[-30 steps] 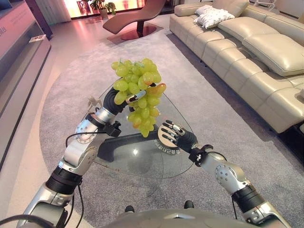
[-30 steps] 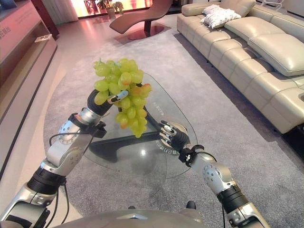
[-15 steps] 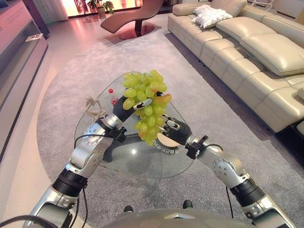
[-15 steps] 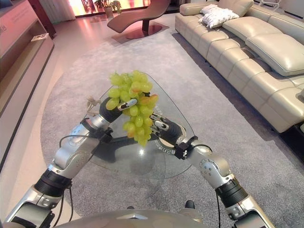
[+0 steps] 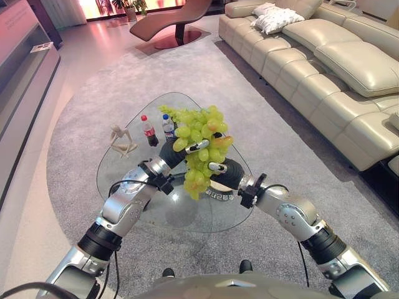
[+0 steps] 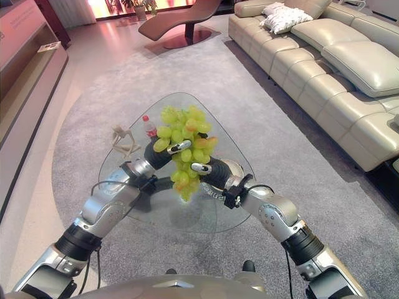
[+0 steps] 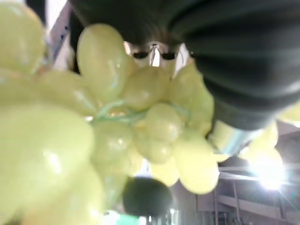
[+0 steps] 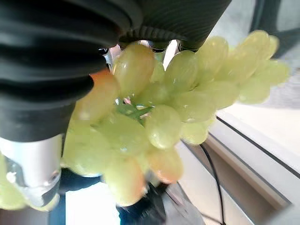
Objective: Pick up fruits into the plate
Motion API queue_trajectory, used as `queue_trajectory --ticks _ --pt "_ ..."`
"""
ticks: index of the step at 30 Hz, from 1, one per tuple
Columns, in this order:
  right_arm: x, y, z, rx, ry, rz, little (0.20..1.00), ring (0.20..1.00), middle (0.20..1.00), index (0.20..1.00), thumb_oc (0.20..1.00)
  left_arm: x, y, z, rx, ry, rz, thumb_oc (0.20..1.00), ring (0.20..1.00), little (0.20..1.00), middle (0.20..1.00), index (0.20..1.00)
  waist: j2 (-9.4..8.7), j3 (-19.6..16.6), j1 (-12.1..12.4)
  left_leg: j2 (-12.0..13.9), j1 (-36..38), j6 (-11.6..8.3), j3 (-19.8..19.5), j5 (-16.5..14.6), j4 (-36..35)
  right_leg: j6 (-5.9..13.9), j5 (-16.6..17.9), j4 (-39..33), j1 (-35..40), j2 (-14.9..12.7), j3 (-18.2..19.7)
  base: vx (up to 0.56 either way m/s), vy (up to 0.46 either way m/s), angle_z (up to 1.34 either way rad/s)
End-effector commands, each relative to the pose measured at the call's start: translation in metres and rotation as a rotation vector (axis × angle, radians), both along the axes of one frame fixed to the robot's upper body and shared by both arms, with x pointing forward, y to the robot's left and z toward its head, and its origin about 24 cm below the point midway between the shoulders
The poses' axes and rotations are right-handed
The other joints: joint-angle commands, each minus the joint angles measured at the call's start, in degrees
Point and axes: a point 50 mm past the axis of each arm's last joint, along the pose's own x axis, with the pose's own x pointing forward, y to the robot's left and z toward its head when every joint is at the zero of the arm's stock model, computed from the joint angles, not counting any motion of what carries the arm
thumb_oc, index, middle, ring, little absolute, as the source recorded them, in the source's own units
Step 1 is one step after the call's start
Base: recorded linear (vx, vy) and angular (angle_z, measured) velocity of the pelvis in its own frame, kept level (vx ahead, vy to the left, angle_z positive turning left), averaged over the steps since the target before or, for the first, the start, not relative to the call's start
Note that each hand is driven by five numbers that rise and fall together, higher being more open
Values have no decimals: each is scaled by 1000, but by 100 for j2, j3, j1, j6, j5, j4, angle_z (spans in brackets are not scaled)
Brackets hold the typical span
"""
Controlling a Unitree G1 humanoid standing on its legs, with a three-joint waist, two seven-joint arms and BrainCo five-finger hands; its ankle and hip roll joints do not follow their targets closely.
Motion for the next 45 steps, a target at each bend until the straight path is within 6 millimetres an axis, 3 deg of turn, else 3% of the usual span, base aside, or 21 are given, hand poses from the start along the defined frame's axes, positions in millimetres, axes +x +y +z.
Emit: queue_trajectory --ticks 1,11,19,20,21,37,45 --pt "-9 34 45 146 -128 209 1000 1000 1000 1000 1000 14 -13 36 3 -162 -42 200 200 200 200 200 -234 9 -4 -161 146 151 -115 -789 161 51 -715 300 405 -66 -306 0 0 0" --pt "-28 54 33 156 49 402 1000 1000 1000 1000 1000 18 -24 45 104 -252 -65 200 200 200 200 200 -246 -35 -17 -167 168 163 -127 -781 160 40 -742 331 422 -44 -288 0 0 0" --pt "-28 66 43 206 -9 404 1000 1000 1000 1000 1000 21 -34 38 129 -206 -106 200 200 200 200 200 -233 -57 -52 -164 176 167 -107 -788 188 43 -727 335 408 -41 -226 0 0 0" --pt "-27 67 45 216 -10 392 875 875 875 875 875 21 -34 36 127 -197 -103 200 200 200 200 200 -231 -58 -54 -167 177 169 -105 -791 190 44 -726 334 405 -39 -217 0 0 0" --pt "-25 67 46 229 -26 365 200 200 200 200 200 21 -34 33 123 -184 -95 200 200 200 200 200 -227 -57 -58 -171 179 176 -102 -798 198 44 -728 339 401 -36 -202 0 0 0" --pt "-16 55 48 274 -69 170 200 200 200 200 200 20 -17 17 83 -134 19 200 200 200 200 200 -179 19 -61 -165 149 183 -55 -790 219 28 -712 334 367 -50 -222 0 0 0" --pt "-5 25 43 260 -112 12 200 200 200 200 200 20 15 10 86 -89 125 200 200 200 200 200 -157 43 -22 -150 152 168 -72 -769 200 27 -712 334 387 -72 -293 0 0 0"
